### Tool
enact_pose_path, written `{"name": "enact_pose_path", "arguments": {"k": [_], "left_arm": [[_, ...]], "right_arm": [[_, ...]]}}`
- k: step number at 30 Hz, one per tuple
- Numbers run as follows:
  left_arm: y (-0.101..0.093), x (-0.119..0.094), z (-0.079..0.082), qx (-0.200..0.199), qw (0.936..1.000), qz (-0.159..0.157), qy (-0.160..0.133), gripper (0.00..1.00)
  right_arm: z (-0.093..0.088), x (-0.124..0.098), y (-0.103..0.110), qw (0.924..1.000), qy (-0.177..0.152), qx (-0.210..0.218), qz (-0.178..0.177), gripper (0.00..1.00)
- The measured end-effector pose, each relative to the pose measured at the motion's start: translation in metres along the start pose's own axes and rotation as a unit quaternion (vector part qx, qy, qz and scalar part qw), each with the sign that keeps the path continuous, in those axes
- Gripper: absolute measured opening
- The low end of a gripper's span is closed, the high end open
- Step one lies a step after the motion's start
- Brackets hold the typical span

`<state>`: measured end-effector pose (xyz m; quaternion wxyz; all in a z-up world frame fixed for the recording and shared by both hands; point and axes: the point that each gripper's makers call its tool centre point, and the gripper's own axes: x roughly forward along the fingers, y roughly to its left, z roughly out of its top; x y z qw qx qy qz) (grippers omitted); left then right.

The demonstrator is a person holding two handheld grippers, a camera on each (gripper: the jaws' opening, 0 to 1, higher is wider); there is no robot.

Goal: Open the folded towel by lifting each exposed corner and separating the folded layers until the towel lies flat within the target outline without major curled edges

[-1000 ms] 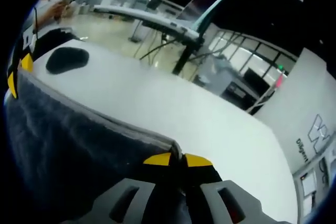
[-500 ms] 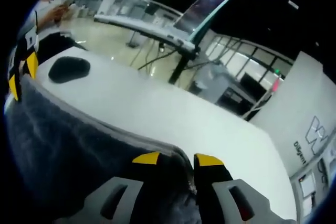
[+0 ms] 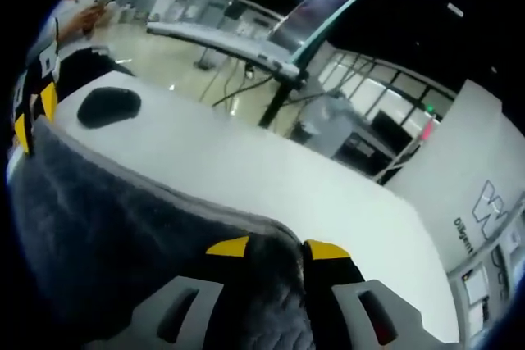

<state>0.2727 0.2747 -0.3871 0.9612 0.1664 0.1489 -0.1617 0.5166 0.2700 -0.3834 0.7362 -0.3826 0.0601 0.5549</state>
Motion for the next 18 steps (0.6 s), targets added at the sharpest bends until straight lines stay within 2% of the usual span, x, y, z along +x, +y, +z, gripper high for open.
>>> {"name": "enact_pose_path", "arguments": {"k": [7, 9, 11, 18], "left_arm": [[-0.007, 0.000, 0.003, 0.035, 0.9994, 0.005, -0.001, 0.17], [-0.009, 0.000, 0.005, 0.038, 0.9993, 0.004, -0.004, 0.16], [-0.011, 0.001, 0.005, 0.036, 0.9994, -0.002, -0.005, 0.16], [-0.013, 0.001, 0.007, 0.031, 0.9995, -0.003, -0.012, 0.14]], "right_arm": [[-0.004, -0.001, -0.003, 0.9998, 0.009, 0.002, -0.018, 0.15], [-0.004, -0.002, -0.005, 0.9996, 0.011, -0.001, -0.026, 0.13], [-0.004, -0.004, -0.001, 0.9997, 0.009, 0.010, -0.019, 0.13], [-0.007, -0.009, 0.002, 0.9997, 0.007, 0.001, -0.022, 0.13]]}}
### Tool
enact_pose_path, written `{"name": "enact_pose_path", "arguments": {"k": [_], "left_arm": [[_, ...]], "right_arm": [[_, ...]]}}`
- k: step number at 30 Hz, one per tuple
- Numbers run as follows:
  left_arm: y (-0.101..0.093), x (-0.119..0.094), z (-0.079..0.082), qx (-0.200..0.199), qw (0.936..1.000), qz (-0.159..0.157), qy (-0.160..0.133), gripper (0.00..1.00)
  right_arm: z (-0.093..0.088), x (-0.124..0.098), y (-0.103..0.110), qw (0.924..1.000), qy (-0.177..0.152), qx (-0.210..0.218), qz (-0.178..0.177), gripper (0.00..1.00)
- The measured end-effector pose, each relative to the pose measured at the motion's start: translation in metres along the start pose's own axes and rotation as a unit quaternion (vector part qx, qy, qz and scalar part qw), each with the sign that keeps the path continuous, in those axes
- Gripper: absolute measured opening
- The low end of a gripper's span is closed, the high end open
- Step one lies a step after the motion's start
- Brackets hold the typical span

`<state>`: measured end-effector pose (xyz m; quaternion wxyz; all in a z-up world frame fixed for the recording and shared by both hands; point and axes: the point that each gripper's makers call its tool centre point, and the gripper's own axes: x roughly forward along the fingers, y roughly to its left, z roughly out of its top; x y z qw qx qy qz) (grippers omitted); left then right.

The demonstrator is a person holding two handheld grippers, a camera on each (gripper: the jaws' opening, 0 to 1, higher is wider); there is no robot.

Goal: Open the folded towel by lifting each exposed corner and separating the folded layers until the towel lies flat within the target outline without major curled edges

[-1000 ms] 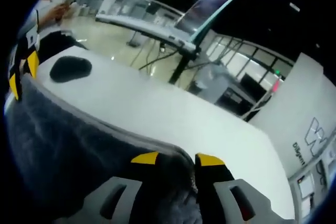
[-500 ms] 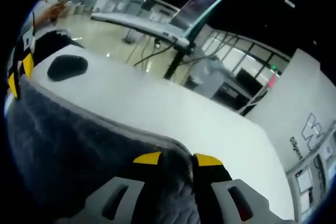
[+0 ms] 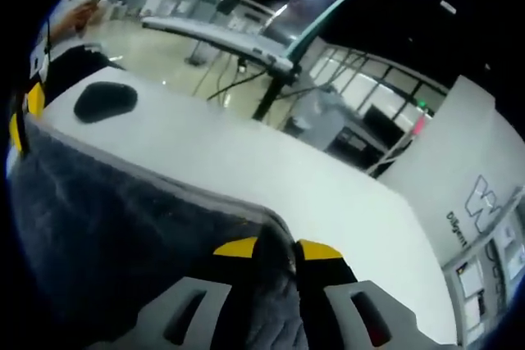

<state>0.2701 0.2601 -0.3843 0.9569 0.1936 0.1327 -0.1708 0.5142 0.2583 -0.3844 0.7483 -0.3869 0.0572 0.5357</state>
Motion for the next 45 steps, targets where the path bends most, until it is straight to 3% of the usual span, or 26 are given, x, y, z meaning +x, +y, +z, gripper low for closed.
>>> {"name": "enact_pose_path", "arguments": {"k": [15, 20, 27, 29, 32, 35, 39, 43, 45], "left_arm": [[0.003, -0.005, 0.011, 0.039, 0.9987, 0.032, -0.004, 0.13], [0.003, -0.006, 0.012, 0.057, 0.9975, 0.042, -0.001, 0.13], [0.001, -0.007, 0.017, 0.041, 0.9983, 0.038, -0.016, 0.14], [0.000, -0.006, 0.018, 0.039, 0.9984, 0.036, -0.020, 0.14], [-0.005, -0.004, 0.020, 0.039, 0.9985, 0.030, -0.023, 0.14], [-0.009, -0.002, 0.021, 0.041, 0.9986, 0.025, -0.023, 0.14], [-0.013, 0.000, 0.022, 0.051, 0.9982, 0.025, -0.021, 0.14], [-0.020, 0.003, 0.024, 0.056, 0.9981, 0.018, -0.021, 0.14], [-0.022, 0.004, 0.025, 0.059, 0.9979, 0.016, -0.020, 0.14]], "right_arm": [[-0.010, -0.013, 0.005, 0.9999, -0.005, 0.007, 0.009, 0.12], [-0.008, -0.016, 0.017, 0.9990, -0.015, 0.032, 0.026, 0.12], [0.003, -0.029, 0.044, 0.9969, -0.017, 0.053, 0.056, 0.12], [0.011, -0.033, 0.053, 0.9939, -0.030, 0.078, 0.072, 0.12], [0.028, -0.045, 0.069, 0.9825, -0.061, 0.146, 0.099, 0.14], [0.037, -0.054, 0.083, 0.9717, -0.069, 0.190, 0.122, 0.15], [0.044, -0.064, 0.103, 0.9648, -0.071, 0.209, 0.142, 0.19], [0.062, -0.074, 0.125, 0.9483, -0.091, 0.246, 0.179, 0.19], [0.065, -0.077, 0.131, 0.9471, -0.089, 0.248, 0.183, 0.19]]}}
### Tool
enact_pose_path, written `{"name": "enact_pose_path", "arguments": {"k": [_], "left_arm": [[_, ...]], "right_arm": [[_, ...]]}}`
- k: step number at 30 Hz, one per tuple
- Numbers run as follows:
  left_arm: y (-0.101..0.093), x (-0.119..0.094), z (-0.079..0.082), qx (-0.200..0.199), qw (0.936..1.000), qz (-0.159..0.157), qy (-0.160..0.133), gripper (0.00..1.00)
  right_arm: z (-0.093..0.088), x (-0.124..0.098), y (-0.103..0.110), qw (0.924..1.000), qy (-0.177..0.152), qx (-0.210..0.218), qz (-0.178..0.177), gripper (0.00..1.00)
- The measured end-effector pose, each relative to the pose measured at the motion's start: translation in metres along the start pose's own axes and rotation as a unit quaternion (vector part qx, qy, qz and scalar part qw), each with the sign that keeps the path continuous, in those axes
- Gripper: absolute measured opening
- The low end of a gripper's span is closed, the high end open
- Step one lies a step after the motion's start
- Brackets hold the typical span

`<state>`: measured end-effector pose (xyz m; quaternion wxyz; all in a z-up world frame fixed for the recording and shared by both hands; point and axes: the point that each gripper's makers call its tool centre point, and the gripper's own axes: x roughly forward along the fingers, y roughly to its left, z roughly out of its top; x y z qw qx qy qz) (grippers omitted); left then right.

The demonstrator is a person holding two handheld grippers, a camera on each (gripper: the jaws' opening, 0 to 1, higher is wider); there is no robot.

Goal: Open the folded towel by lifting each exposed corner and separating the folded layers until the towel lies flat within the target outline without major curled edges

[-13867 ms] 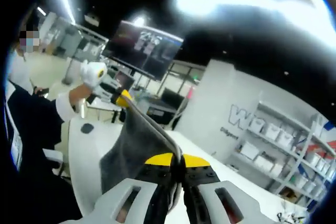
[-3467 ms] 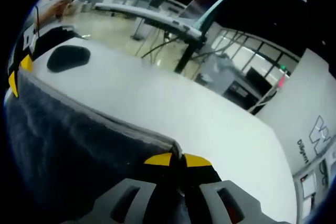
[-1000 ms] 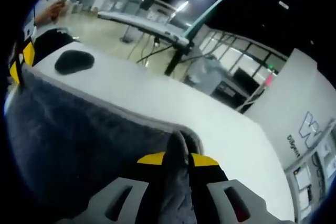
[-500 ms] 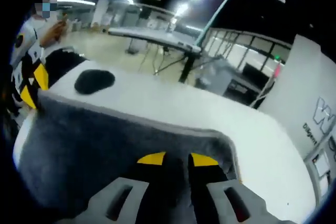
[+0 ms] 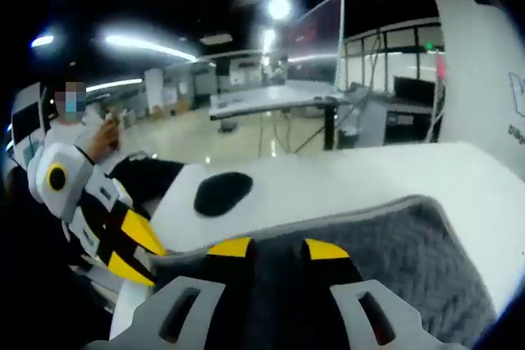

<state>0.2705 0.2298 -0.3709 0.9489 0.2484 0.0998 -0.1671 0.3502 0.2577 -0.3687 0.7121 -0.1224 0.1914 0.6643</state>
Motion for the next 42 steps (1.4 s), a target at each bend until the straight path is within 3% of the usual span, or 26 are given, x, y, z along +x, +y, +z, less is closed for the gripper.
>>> {"name": "enact_pose_path", "arguments": {"k": [11, 18, 21, 29, 34, 42], "left_arm": [[-0.013, 0.006, 0.002, 0.005, 0.9998, -0.019, 0.002, 0.14], [-0.019, 0.008, 0.002, 0.004, 0.9996, -0.029, -0.001, 0.14], [-0.021, 0.009, 0.002, 0.002, 0.9994, -0.035, -0.002, 0.14], [-0.001, 0.000, 0.002, -0.021, 0.9995, -0.019, -0.014, 0.14], [0.012, 0.002, -0.010, -0.041, 0.9991, -0.007, -0.005, 0.14], [0.020, 0.002, -0.013, -0.062, 0.9981, 0.003, -0.006, 0.14]], "right_arm": [[-0.009, 0.001, 0.029, 0.9989, 0.008, 0.031, 0.034, 0.19], [-0.023, 0.008, 0.033, 0.9976, 0.022, 0.054, 0.037, 0.18], [-0.028, 0.009, 0.033, 0.9975, 0.027, 0.054, 0.036, 0.14], [-0.039, 0.005, 0.025, 0.9987, 0.034, 0.032, 0.020, 0.04], [-0.041, 0.001, 0.023, 0.9987, 0.029, 0.038, 0.018, 0.02], [-0.040, -0.008, 0.021, 0.9988, 0.023, 0.041, 0.011, 0.02]]}}
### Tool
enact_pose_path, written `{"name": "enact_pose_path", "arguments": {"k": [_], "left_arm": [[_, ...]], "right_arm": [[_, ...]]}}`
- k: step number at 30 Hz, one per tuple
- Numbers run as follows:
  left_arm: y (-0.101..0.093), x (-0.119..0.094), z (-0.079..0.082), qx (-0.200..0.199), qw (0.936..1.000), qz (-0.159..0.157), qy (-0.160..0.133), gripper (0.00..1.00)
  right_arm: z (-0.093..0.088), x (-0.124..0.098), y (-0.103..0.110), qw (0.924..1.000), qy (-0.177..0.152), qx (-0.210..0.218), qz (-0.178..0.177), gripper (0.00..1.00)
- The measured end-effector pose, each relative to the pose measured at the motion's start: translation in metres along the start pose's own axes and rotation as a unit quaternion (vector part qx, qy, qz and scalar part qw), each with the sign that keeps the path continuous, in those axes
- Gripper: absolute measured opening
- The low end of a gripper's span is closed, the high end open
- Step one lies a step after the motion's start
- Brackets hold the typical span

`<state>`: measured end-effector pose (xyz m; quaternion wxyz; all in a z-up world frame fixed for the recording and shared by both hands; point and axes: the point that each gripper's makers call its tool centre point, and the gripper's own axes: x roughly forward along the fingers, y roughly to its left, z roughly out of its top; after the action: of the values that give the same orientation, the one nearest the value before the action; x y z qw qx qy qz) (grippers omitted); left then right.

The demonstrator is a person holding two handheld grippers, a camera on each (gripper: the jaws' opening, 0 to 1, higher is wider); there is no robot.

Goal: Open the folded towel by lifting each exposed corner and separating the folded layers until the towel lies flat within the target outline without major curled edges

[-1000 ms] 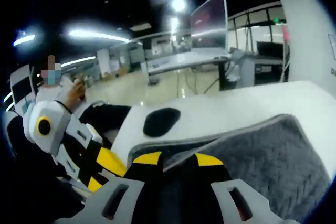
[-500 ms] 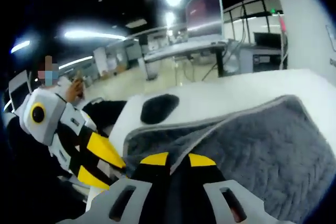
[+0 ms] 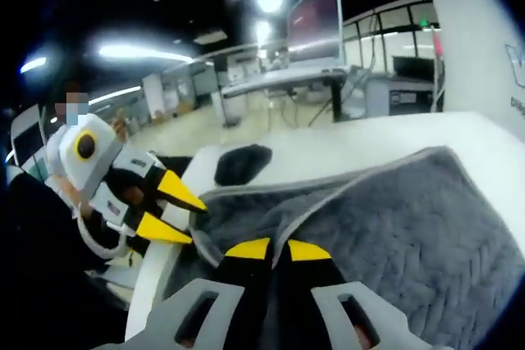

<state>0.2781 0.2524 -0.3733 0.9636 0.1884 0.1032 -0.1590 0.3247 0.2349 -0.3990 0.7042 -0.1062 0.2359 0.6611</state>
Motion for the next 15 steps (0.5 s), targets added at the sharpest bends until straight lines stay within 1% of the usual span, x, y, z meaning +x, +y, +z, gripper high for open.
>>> {"name": "enact_pose_path", "arguments": {"k": [3, 5, 12, 15], "left_arm": [[0.004, -0.003, 0.001, -0.008, 0.9999, 0.006, -0.006, 0.13], [0.006, -0.003, 0.000, -0.010, 0.9999, 0.009, -0.005, 0.13], [0.015, -0.003, -0.005, -0.007, 0.9996, 0.026, 0.009, 0.10], [0.015, 0.000, -0.013, -0.006, 0.9994, 0.023, 0.023, 0.10]], "right_arm": [[0.000, -0.004, 0.000, 1.0000, -0.004, 0.000, -0.003, 0.01], [0.001, -0.008, 0.000, 1.0000, -0.006, 0.000, -0.005, 0.01], [0.002, -0.017, -0.006, 0.9997, -0.010, -0.005, -0.021, 0.00], [0.002, -0.020, -0.006, 0.9997, -0.015, 0.003, -0.019, 0.00]]}}
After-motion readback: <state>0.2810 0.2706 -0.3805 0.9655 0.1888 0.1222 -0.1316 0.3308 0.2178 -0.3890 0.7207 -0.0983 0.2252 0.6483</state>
